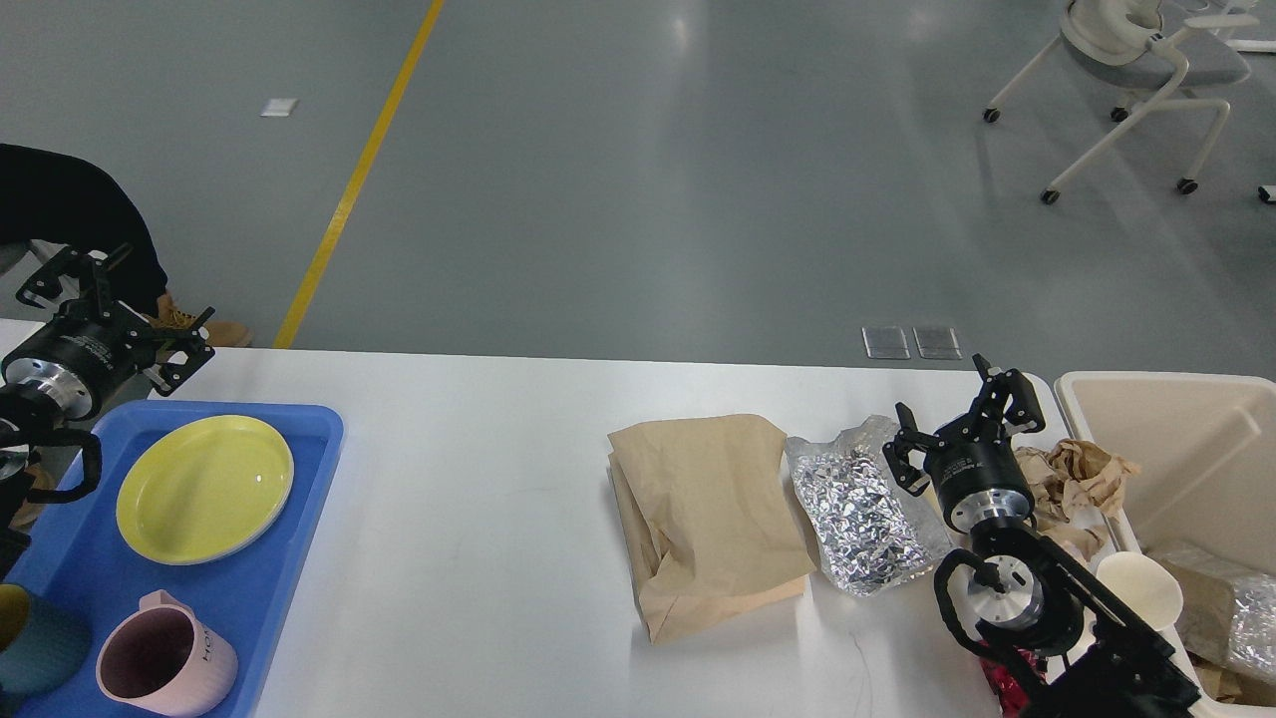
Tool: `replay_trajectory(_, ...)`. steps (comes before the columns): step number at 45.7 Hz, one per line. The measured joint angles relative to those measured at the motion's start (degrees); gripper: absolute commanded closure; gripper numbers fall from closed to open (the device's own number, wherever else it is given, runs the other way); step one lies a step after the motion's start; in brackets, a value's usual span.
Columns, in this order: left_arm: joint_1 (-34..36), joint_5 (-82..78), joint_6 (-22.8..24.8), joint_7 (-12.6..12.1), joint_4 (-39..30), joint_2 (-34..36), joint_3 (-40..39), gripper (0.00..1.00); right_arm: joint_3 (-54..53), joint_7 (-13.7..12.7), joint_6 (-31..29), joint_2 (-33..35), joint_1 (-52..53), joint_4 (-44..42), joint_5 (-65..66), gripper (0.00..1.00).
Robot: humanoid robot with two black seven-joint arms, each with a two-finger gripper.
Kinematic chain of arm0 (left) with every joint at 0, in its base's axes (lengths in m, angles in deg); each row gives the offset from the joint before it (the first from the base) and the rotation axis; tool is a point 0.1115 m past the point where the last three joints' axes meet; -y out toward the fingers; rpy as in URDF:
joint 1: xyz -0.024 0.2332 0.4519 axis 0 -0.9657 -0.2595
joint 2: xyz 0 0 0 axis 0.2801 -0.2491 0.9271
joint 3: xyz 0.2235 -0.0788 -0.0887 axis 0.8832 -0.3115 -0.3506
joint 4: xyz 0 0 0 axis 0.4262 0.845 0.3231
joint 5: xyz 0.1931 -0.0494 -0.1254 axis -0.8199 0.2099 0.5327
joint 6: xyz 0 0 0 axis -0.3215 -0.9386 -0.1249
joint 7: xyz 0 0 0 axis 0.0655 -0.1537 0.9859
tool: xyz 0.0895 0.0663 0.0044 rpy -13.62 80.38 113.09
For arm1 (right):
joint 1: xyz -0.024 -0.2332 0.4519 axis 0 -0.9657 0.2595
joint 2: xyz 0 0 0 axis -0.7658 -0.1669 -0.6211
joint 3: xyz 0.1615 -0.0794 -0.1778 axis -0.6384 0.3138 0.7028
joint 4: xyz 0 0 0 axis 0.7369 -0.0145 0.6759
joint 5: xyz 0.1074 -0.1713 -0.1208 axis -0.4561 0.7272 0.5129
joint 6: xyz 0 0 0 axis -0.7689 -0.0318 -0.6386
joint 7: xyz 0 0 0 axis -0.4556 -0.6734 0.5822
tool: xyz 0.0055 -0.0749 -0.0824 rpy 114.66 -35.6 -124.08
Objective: Tidy desktop
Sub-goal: 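Release the yellow plate and move the left gripper toward the pink mug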
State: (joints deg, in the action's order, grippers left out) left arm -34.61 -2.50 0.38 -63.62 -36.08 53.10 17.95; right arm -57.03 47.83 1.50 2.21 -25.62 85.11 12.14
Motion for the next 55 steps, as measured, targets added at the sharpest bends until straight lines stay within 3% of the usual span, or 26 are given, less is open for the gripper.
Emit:
replay_trajectory(6, -0.9, 2.3, 0.2, 1.4, 0.0, -1.2, -3.2, 0.04, 0.0, 0.0, 0.0, 0.0, 0.0, 0.0, 0.0, 0.00)
replay_trajectory(14, -2.3, 2.3, 0.9, 8.7, 0.0, -1.6, -3.2, 0.04, 0.0, 0.0, 0.0, 0.0, 0.0, 0.0, 0.0, 0.00)
replay_trajectory(19, -4.3, 2.2, 1.0, 10.6, -0.1, -1.7, -3.0, 0.04, 0.0, 0.0, 0.0, 0.0, 0.0, 0.0, 0.0, 0.00)
replay_trajectory(28, -5.3, 2.5, 1.5, 11.2, -0.1, -3.4, -3.8, 0.04, 0.0, 0.0, 0.0, 0.0, 0.0, 0.0, 0.0, 0.00)
replay_trajectory(39, -5.1, 2.5, 6.0, 11.2, -0.1, -7.6, -3.9, 0.04, 0.0, 0.0, 0.0, 0.0, 0.0, 0.0, 0.0, 0.00)
replay_trajectory(55, -4.9, 2.0, 8.9, 10.7, -0.1, -7.8, -2.8, 0.04, 0.0, 0.0, 0.0, 0.0, 0.0, -0.1, 0.0, 0.00)
